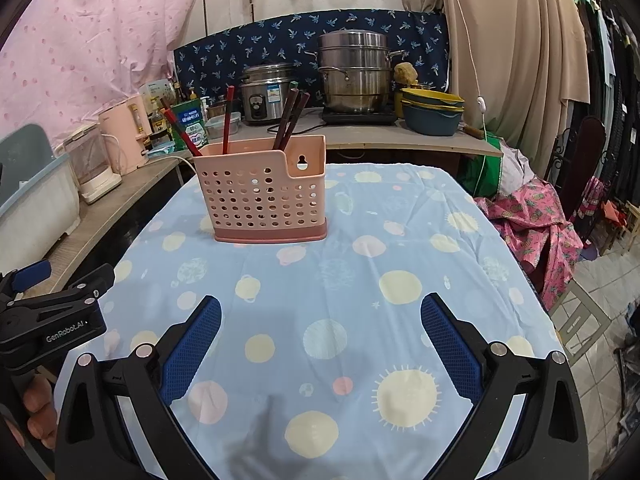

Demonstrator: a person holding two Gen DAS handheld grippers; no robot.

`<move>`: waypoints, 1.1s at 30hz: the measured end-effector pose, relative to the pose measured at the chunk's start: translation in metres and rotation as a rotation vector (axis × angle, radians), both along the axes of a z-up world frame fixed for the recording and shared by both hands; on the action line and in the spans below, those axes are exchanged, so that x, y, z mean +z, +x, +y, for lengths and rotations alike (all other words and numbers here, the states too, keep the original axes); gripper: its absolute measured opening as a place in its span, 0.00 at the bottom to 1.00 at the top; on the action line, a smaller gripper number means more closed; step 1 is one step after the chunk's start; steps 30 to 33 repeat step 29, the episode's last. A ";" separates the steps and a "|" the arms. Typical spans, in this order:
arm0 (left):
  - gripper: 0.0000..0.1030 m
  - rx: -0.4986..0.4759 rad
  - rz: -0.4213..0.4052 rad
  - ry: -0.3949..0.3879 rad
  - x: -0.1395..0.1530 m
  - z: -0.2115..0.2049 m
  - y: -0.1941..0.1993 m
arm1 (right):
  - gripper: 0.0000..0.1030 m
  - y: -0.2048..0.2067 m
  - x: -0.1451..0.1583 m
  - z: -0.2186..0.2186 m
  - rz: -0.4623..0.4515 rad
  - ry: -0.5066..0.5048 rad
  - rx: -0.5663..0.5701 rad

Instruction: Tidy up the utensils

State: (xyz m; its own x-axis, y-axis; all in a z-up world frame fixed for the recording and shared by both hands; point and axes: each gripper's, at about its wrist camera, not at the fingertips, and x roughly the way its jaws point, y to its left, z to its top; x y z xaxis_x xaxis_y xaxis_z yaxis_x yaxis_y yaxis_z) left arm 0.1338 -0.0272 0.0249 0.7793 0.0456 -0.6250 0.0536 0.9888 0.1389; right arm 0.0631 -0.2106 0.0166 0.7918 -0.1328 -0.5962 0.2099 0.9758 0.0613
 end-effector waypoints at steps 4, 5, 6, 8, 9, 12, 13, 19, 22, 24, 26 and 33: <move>0.93 0.001 0.000 0.003 0.000 0.000 0.000 | 0.94 0.001 0.000 -0.001 0.001 -0.007 -0.002; 0.93 0.001 0.000 0.003 0.000 0.000 0.000 | 0.94 0.001 0.000 -0.001 0.002 -0.008 -0.002; 0.93 0.000 0.000 0.002 0.000 0.000 0.000 | 0.94 0.001 0.000 -0.001 0.001 -0.010 -0.003; 0.93 0.002 0.000 0.004 0.000 0.001 0.000 | 0.94 0.001 0.000 -0.001 0.002 -0.009 -0.002; 0.93 0.002 0.001 0.003 0.000 0.001 0.000 | 0.94 0.001 -0.001 -0.001 0.002 -0.009 -0.002; 0.93 0.001 0.001 0.004 -0.001 0.002 0.000 | 0.94 0.001 0.000 -0.001 0.002 -0.009 -0.001; 0.93 0.002 0.003 0.004 -0.001 0.002 0.001 | 0.94 0.000 0.000 -0.001 0.000 -0.009 -0.002; 0.93 0.004 0.002 0.007 -0.002 0.004 0.001 | 0.94 0.001 0.000 -0.001 0.001 -0.009 -0.002; 0.93 0.003 0.004 0.005 -0.003 0.004 0.001 | 0.94 0.002 0.000 -0.002 0.004 -0.009 -0.001; 0.93 0.009 0.003 0.003 -0.003 0.003 0.001 | 0.94 0.001 0.000 -0.001 0.003 -0.008 -0.003; 0.93 0.003 0.005 0.004 -0.003 0.003 0.001 | 0.94 0.002 -0.001 -0.002 0.003 -0.007 -0.005; 0.93 -0.003 0.006 0.007 -0.004 0.002 0.001 | 0.94 0.005 -0.002 -0.004 0.011 -0.018 -0.012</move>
